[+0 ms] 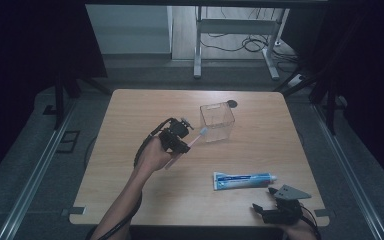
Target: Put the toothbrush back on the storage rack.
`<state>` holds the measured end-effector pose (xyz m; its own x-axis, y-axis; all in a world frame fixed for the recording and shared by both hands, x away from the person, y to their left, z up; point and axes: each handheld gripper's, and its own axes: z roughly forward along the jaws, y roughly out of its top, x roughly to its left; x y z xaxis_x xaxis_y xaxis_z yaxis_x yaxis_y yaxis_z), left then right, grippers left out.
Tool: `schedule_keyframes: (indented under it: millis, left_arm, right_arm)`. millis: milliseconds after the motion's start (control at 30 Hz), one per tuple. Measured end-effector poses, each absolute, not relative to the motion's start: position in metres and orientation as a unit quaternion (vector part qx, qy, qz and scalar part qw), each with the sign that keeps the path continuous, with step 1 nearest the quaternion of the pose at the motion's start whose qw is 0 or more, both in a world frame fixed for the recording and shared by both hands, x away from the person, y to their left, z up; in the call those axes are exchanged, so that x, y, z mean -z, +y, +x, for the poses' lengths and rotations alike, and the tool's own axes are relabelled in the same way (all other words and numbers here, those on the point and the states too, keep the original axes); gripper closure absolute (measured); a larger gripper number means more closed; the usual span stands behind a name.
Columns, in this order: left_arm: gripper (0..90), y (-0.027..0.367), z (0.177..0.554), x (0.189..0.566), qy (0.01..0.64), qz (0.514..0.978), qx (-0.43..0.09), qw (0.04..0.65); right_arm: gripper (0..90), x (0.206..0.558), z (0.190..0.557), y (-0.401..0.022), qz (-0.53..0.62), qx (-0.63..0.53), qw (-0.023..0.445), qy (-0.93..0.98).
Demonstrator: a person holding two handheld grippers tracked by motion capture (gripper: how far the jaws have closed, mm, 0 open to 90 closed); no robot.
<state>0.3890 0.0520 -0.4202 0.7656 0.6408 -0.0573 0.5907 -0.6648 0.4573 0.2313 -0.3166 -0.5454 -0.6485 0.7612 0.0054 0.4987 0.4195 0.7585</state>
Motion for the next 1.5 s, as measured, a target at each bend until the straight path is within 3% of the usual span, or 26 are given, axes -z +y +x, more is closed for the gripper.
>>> schedule_keyframes:
  millis: [533,1500]
  left_arm:
    - [78.9,0.039,0.409,0.390,0.328,0.903,-0.077,0.265]
    - [79.0,-0.003,0.458,0.370,0.318,0.885,-0.122,0.316]
  right_arm:
    - [12.5,0.545,0.231,-0.317,0.382,-0.380,0.173,0.824]
    - [12.5,0.545,0.232,-0.317,0.380,-0.380,0.172,0.826]
